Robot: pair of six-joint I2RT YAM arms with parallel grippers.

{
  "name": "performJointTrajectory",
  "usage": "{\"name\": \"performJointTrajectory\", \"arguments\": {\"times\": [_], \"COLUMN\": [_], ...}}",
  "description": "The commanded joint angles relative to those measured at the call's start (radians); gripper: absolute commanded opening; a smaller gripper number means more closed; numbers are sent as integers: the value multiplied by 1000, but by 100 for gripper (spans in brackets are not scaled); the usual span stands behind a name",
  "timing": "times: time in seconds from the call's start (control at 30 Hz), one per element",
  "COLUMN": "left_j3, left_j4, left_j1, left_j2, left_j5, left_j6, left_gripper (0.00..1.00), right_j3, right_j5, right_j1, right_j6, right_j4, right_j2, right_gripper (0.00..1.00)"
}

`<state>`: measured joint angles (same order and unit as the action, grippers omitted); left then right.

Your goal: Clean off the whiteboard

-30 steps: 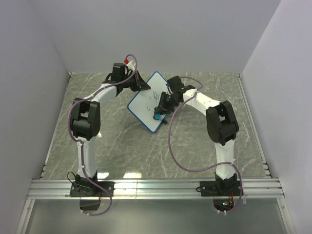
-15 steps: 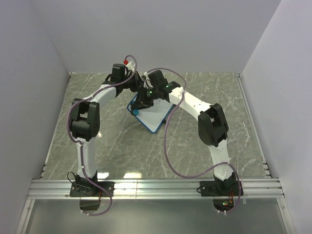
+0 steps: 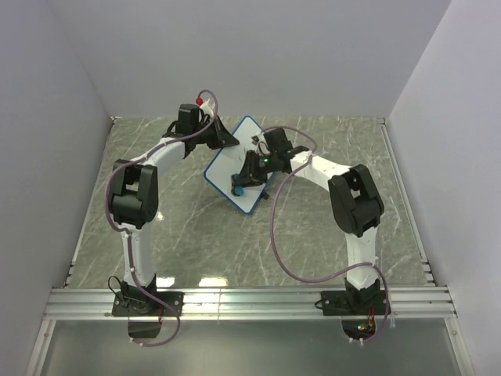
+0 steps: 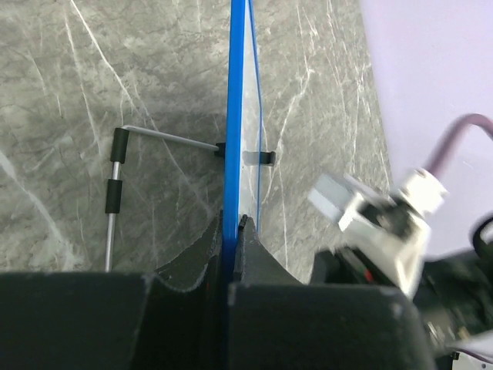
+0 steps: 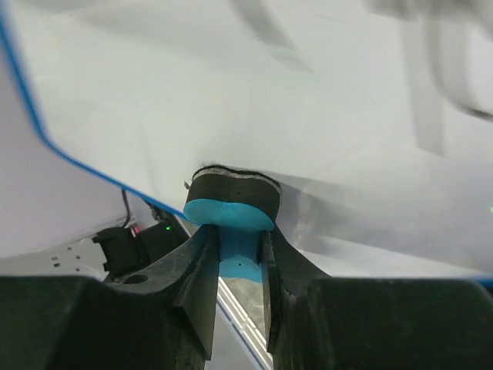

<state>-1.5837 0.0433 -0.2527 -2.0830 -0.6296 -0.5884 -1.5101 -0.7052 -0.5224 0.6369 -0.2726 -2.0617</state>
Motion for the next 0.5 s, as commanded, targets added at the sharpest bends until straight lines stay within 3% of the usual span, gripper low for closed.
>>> {"name": "performJointTrajectory", "arguments": {"times": [0.0,0.2,0.47], "left_j3": [77,73,64], "left_j4": [352,362,371], "left_j1": [-19,-19,-22], "left_j2": [-8,-8,-22], "left_j5": [97,99,99], "left_j6": [61,73,84], "left_gripper": [0,0,0], "right_j3": [105,70,-298], "right_j5": [176,231,187], "right_j1": [35,87,93], "right_j6": [-20,-3,76], "right_j4": [-10,-51,-102], "right_j2": [-51,-57,-152], "right_gripper": [0,0,0]}}
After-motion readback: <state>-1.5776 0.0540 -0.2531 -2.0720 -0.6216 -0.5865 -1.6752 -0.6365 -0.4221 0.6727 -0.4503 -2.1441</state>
